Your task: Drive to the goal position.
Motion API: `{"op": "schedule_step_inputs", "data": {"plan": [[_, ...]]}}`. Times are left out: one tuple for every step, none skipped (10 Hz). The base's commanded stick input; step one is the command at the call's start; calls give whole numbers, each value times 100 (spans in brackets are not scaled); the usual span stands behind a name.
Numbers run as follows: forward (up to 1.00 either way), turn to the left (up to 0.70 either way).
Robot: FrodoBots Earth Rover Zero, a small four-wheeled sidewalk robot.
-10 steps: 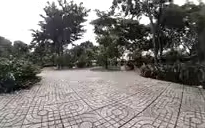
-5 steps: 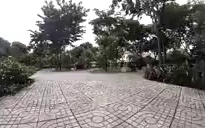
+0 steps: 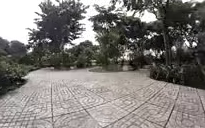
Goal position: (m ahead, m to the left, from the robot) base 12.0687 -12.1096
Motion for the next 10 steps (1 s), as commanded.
{"op": "schedule_step_inputs", "data": {"plan": [[100,0],[100,0],[100,0],[100,0],[100,0],[100,0],[100,0],[100,-10],[100,-18],[100,0]]}}
